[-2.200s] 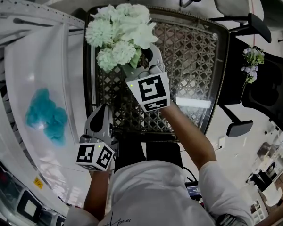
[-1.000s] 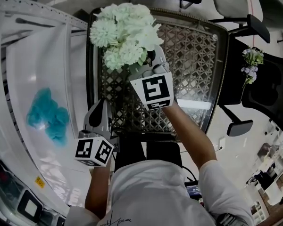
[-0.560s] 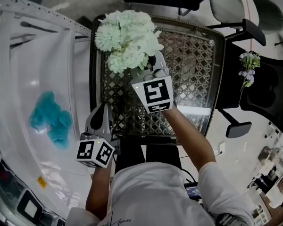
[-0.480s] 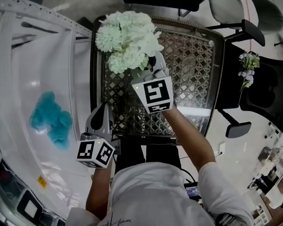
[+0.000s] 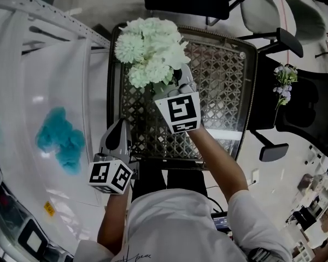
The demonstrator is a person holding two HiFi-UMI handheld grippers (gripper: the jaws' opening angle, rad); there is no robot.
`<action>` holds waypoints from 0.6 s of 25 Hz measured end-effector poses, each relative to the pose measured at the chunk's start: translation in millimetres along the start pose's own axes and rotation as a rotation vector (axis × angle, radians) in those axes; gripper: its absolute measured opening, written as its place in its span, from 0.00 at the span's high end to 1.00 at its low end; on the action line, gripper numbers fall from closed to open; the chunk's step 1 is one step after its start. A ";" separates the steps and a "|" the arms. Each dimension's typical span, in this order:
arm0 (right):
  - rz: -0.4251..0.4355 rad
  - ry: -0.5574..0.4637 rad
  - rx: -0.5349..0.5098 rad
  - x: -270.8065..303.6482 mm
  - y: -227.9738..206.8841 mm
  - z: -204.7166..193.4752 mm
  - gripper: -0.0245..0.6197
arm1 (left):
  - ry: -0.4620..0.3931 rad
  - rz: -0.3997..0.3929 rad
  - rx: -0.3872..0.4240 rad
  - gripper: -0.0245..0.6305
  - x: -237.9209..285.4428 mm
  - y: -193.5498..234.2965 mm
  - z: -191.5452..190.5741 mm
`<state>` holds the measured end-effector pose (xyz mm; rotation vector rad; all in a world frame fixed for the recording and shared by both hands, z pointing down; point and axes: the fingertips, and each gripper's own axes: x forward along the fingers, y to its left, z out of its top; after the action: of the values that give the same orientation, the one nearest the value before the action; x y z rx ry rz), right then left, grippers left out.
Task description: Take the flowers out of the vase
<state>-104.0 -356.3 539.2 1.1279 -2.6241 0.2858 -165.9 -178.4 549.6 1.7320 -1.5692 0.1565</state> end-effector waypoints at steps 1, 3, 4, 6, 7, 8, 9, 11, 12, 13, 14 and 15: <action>-0.001 -0.001 -0.003 0.0 1.0 2.4 0.82 | -0.003 -0.002 0.000 0.96 -0.8 0.6 2.3; -0.001 -0.005 -0.006 -2.5 2.2 8.2 0.82 | -0.008 -0.006 0.002 0.96 -3.8 -0.7 6.0; -0.002 -0.008 -0.005 -4.7 2.5 10.8 0.82 | -0.009 -0.008 0.004 0.96 -5.8 -2.1 7.0; -0.005 -0.013 -0.002 -9.2 2.4 14.9 0.82 | -0.012 -0.011 0.005 0.96 -9.1 -4.7 7.9; -0.007 -0.016 -0.002 -10.8 2.0 16.9 0.82 | -0.013 -0.013 0.005 0.96 -10.1 -5.8 8.5; -0.009 -0.018 -0.002 -12.0 1.6 18.9 0.82 | -0.015 -0.015 0.006 0.96 -10.8 -6.9 9.5; -0.010 -0.019 -0.004 -13.0 1.4 21.1 0.82 | -0.017 -0.018 0.008 0.96 -11.5 -7.8 10.8; -0.014 -0.024 -0.006 -15.2 1.6 26.2 0.82 | -0.019 -0.026 0.014 0.96 -12.9 -9.3 13.9; -0.016 -0.027 -0.007 -16.6 1.9 29.1 0.82 | -0.020 -0.030 0.018 0.96 -13.5 -9.9 15.7; -0.017 -0.031 -0.008 -18.0 2.4 32.1 0.82 | -0.023 -0.034 0.022 0.96 -14.0 -10.6 17.7; -0.018 -0.035 -0.010 -19.6 3.4 35.0 0.82 | -0.026 -0.038 0.026 0.96 -14.6 -11.5 20.0; -0.017 -0.039 -0.013 -21.3 4.6 37.5 0.82 | -0.031 -0.041 0.029 0.96 -15.5 -12.7 22.2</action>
<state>-99.6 -349.3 496.6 1.1624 -2.6443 0.2449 -167.0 -180.4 519.8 1.7964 -1.5593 0.1330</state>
